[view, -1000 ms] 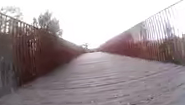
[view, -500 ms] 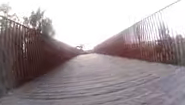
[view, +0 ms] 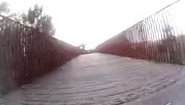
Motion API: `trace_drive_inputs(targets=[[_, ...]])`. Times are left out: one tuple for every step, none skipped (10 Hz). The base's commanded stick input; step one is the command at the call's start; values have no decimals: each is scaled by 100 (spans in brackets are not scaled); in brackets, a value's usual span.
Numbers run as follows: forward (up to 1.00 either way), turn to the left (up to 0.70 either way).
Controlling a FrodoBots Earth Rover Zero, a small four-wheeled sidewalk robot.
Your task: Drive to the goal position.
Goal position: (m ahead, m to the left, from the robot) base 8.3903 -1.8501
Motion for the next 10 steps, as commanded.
trace_drive_inputs(targets=[[70, 0], [70, 0], [70, 0], [70, 0], [70, 0], [70, 0], [70, 0], [70, -1], [70, -3], [70, -6]])
